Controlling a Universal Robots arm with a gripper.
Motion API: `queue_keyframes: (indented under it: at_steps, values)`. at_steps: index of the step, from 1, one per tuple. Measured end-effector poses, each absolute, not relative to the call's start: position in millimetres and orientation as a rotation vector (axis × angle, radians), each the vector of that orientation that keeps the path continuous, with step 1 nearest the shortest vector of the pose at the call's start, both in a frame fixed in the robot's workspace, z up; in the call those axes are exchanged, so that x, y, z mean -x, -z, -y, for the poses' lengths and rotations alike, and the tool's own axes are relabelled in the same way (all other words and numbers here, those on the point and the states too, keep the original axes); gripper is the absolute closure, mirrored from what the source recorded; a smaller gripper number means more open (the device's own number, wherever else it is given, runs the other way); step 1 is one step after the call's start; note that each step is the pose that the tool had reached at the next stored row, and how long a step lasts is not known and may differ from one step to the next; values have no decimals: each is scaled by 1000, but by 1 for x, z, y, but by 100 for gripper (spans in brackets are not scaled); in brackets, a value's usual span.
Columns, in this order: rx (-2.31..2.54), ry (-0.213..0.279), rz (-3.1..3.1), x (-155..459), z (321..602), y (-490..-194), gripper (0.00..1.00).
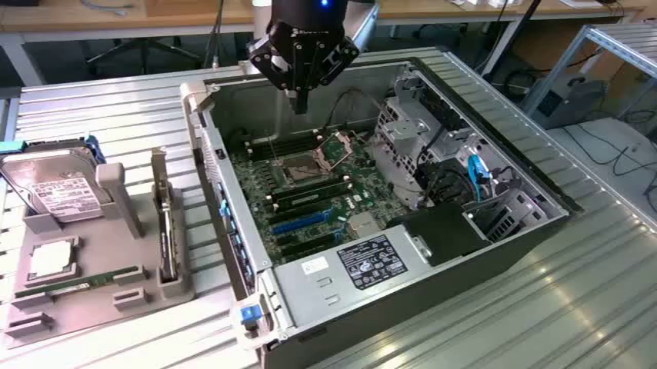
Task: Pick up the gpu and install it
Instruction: 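Reach for the gpu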
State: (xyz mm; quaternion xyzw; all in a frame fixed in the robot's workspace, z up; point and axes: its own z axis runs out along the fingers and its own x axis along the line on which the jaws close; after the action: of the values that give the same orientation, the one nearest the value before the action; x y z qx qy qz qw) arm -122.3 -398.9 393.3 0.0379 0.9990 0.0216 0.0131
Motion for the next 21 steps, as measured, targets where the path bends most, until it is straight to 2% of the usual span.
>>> queue_keyframes:
  at_steps: [21]
  values:
    - [-118,-67,-3112,146,399,-393,89]
